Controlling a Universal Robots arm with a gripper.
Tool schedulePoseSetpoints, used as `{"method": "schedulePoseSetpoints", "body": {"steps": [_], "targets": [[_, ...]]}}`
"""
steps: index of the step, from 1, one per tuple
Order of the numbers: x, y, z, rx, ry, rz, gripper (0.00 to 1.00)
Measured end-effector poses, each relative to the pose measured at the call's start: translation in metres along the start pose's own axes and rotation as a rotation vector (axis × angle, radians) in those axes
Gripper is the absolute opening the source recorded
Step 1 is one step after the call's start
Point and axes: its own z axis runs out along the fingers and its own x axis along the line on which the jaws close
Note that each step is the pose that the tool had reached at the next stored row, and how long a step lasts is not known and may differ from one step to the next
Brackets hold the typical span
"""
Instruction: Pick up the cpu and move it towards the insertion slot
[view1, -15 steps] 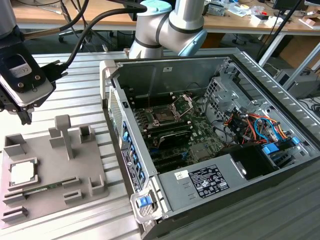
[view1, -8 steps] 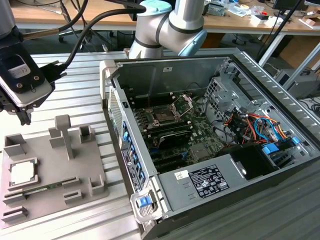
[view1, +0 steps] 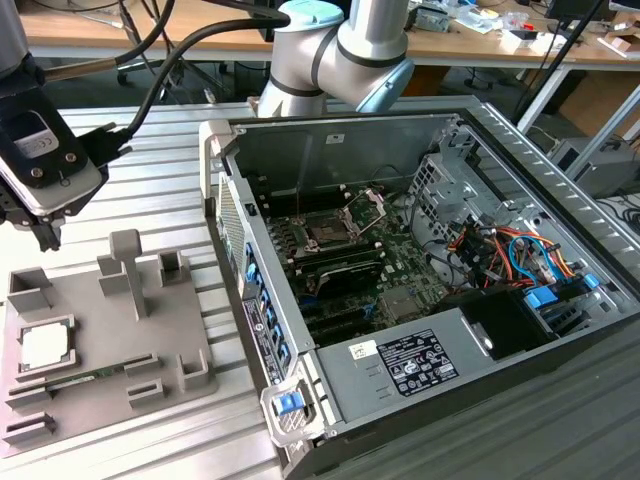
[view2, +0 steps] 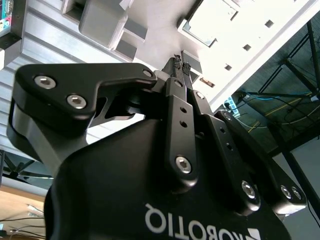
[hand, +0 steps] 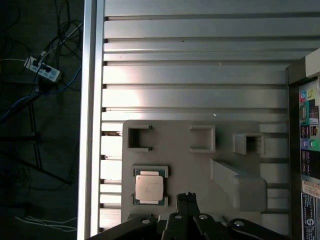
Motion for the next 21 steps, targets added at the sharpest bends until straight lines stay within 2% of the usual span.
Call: {"method": "schedulePoseSetpoints", "body": {"steps": [21], "targets": [[0.0018,-0.0001,0.0054,-0.0001,-0.0002,0.0,0.11]]}}
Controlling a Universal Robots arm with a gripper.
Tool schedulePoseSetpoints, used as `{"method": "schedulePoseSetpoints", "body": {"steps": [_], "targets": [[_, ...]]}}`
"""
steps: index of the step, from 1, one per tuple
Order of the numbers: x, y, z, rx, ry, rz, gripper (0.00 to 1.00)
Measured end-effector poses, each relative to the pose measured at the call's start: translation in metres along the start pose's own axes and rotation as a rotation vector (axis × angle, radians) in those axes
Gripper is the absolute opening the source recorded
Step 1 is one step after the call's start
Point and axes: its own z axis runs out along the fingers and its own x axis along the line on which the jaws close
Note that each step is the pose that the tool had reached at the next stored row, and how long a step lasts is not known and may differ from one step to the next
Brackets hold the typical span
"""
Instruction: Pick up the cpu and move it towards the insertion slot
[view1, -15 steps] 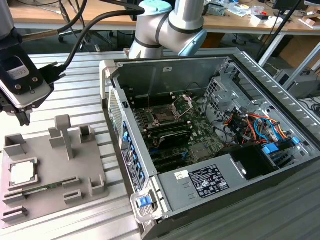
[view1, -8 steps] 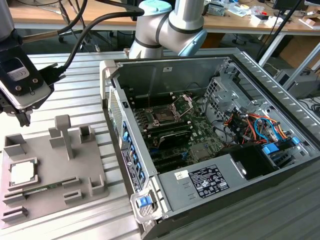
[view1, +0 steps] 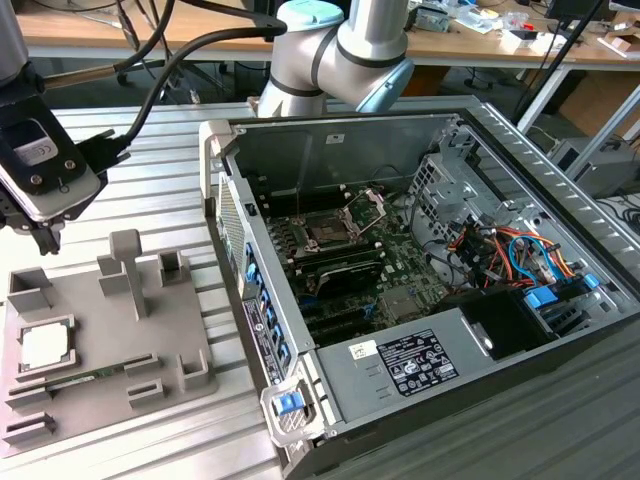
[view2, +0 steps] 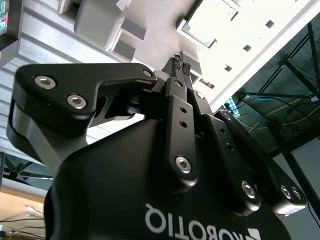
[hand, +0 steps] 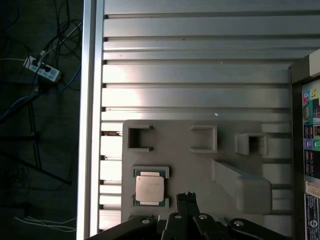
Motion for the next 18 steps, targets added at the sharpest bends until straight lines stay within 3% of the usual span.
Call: {"method": "schedulePoseSetpoints", "body": {"steps": [18], "targets": [[0.003,-0.0002,0.0049,0.0001,0.0002,0.0,0.11]]}}
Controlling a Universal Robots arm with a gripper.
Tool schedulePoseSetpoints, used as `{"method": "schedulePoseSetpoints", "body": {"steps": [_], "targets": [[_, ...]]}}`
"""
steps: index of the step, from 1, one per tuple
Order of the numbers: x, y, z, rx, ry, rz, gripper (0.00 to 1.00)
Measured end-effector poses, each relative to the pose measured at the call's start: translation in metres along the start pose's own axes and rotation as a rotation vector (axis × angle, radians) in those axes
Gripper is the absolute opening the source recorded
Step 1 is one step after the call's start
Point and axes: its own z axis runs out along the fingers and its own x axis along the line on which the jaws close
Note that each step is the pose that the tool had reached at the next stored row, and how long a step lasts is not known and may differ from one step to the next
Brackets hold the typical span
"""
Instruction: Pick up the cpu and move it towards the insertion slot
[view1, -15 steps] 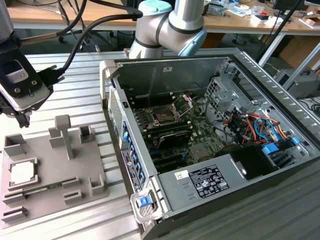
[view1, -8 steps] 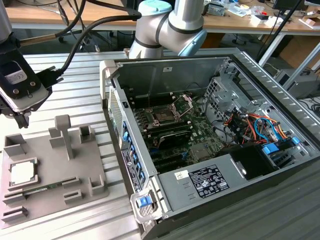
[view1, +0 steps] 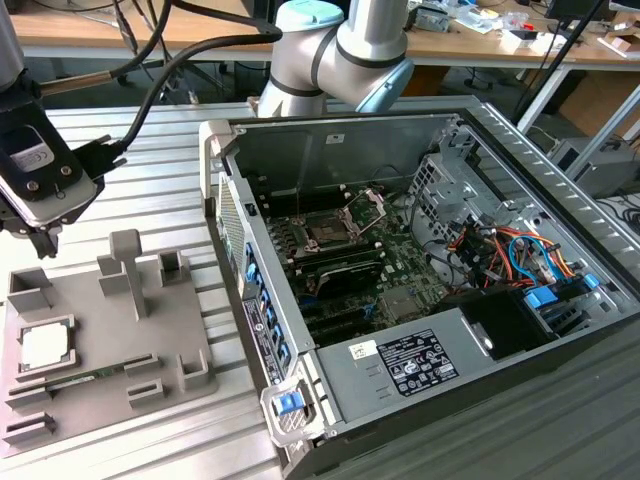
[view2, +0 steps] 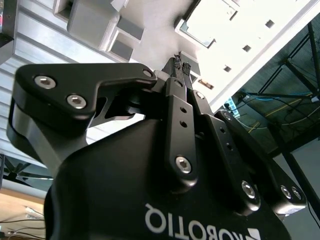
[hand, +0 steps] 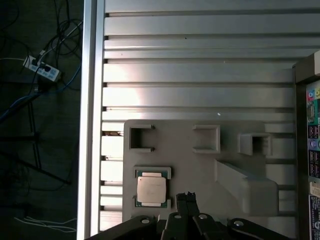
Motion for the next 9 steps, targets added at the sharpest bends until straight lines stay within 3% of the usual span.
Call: {"method": "schedulePoseSetpoints", "body": {"steps": [9], "targets": [[0.0005,-0.0001,0.0031,0.0001,0.0001,0.0,0.11]]}}
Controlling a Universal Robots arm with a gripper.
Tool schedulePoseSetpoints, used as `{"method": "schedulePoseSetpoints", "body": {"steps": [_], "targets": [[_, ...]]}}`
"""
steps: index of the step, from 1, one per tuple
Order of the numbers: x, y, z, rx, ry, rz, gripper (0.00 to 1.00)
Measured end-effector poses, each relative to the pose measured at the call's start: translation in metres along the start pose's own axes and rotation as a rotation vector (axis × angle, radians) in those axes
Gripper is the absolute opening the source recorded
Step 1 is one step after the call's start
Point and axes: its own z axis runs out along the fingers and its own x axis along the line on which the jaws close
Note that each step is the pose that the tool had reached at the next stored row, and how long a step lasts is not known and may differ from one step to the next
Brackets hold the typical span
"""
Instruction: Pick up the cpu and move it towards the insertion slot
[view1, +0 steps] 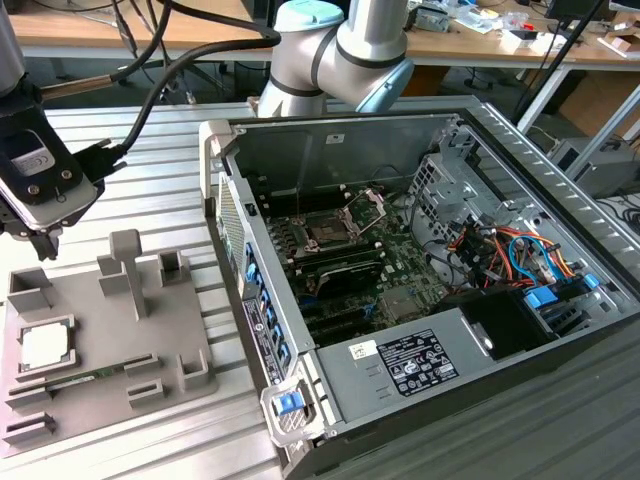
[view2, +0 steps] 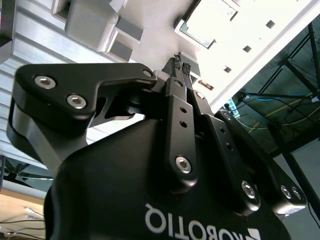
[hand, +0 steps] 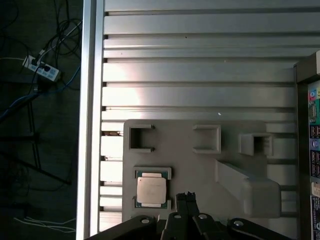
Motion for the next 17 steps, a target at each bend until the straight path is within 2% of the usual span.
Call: {"method": "schedulePoseSetpoints", "body": {"steps": [17], "targets": [[0.0011,-0.0002,0.0056,-0.0001,0.0,0.0,0.11]]}}
